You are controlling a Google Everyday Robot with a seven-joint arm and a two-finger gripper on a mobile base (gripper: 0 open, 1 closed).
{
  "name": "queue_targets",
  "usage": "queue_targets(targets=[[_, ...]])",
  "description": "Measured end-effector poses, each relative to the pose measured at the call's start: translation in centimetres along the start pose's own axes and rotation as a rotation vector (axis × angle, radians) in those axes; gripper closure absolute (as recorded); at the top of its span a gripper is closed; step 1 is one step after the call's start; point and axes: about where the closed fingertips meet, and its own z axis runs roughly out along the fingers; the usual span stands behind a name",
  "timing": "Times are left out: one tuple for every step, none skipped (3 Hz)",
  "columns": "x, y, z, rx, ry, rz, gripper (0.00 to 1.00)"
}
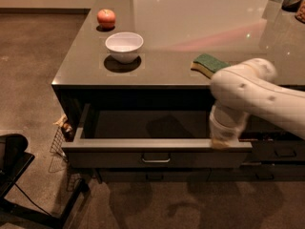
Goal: Open top drawer
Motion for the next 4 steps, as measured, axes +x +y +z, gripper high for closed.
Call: queue_targets(targets=[[3.7,9.4,-5.1,-0.066,-0.023,0.061,1.00],[6.5,15.4,-11.1,-0.065,-0.052,0.125,1.00],[6.4,16.0,-12.3,-0.048,-0.064,0.128,0.85],[3.9,12.1,-11.0,-0.021,-0.122,0.057,0.61]])
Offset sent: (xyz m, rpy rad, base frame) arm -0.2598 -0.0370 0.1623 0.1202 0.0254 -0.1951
